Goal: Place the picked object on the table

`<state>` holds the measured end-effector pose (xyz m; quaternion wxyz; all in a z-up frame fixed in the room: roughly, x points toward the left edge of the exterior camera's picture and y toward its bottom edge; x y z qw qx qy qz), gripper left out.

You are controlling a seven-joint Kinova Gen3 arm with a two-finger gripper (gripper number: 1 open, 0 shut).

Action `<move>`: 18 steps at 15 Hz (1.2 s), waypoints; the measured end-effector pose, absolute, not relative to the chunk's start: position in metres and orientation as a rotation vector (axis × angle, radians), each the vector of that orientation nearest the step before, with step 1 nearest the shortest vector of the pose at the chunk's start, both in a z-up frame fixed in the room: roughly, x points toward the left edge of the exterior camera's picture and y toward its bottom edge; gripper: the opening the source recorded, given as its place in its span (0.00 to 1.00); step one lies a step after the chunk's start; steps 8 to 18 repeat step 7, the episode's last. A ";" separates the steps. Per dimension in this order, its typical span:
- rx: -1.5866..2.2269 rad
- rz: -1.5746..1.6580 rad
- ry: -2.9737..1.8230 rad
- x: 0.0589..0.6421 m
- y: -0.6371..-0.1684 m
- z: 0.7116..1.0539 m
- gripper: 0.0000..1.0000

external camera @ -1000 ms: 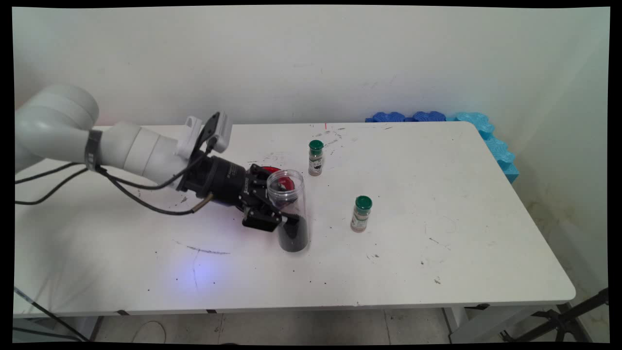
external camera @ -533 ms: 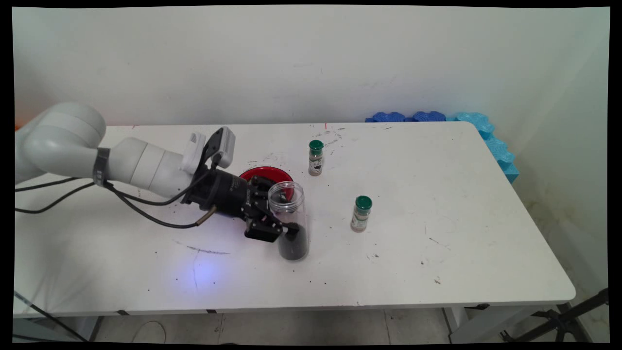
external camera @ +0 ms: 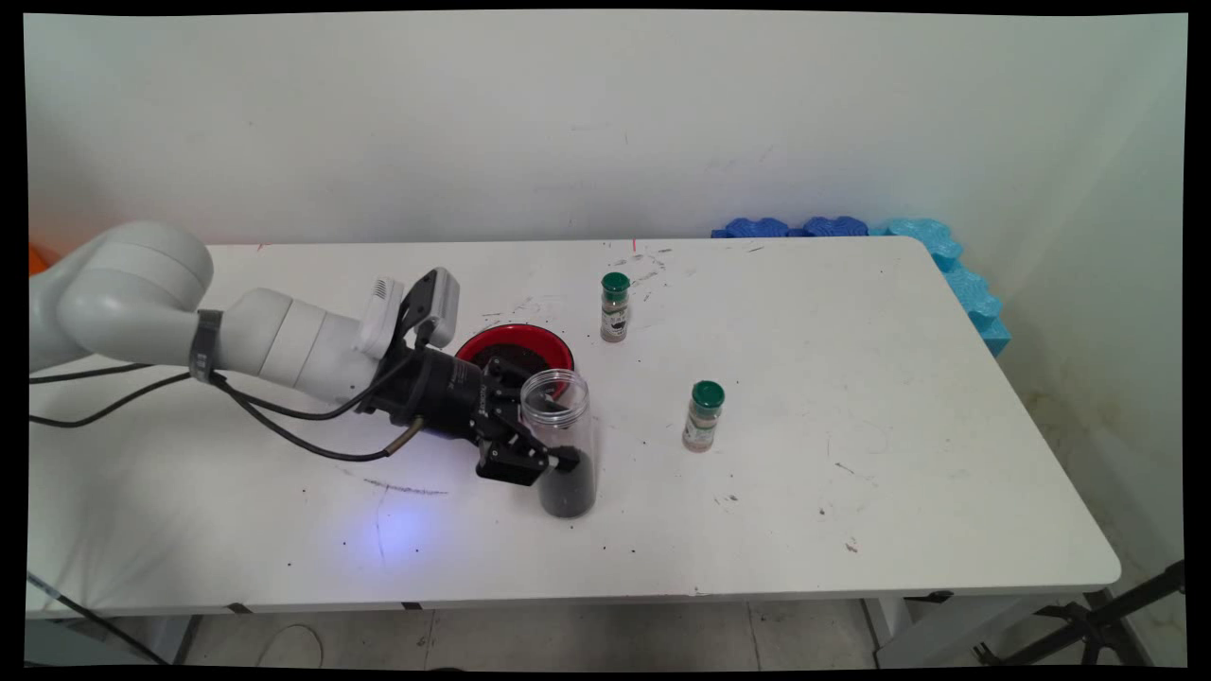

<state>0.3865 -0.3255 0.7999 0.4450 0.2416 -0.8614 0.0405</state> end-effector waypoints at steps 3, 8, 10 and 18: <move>0.601 0.103 -2.136 0.387 -0.325 0.797 0.00; 0.603 0.102 -2.136 0.387 -0.325 0.794 1.00; 0.603 0.102 -2.136 0.387 -0.325 0.794 1.00; 0.603 0.102 -2.136 0.387 -0.325 0.794 1.00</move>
